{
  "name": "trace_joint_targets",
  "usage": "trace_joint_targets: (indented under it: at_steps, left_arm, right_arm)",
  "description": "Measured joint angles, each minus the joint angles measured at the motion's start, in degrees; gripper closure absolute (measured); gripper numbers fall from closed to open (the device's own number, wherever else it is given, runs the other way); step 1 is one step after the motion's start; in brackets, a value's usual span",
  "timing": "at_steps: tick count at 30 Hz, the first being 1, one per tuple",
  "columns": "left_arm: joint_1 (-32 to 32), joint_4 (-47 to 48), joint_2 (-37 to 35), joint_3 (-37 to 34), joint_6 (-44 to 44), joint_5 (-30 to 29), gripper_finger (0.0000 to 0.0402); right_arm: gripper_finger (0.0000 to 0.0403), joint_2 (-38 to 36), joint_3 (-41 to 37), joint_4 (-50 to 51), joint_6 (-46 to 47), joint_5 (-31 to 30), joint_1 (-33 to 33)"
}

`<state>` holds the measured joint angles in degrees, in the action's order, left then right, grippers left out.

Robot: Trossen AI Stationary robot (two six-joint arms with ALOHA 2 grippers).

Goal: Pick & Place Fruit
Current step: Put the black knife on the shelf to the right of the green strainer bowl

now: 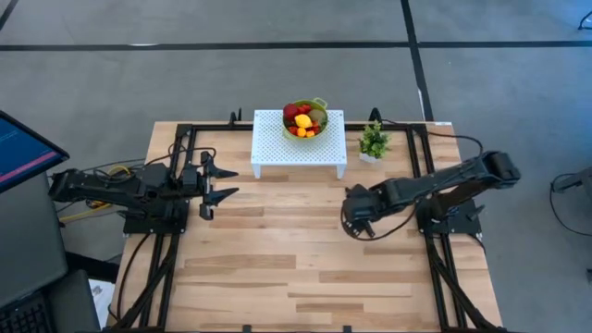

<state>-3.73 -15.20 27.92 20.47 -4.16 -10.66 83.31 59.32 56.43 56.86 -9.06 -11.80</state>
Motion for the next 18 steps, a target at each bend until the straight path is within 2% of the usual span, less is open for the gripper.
trace_joint_targets:
  at_steps: [4,10,18]
  left_arm:
    - [0.0,-0.27,-0.02,0.0,0.0,-0.02,0.0211]
    - [0.0,-0.34,0.0,0.02,0.01,0.0,0.0211]
    - [0.0,-0.44,-0.02,0.02,0.0,-0.02,0.0211]
  right_arm:
    - [0.0133,-1.97,-5.79,-3.37,3.41,0.03,-0.02]
    - [0.0133,-0.21,-10.44,-7.22,6.23,0.04,-0.83]
    - [0.0133,3.88,-11.88,-9.51,5.94,0.38,-0.38]
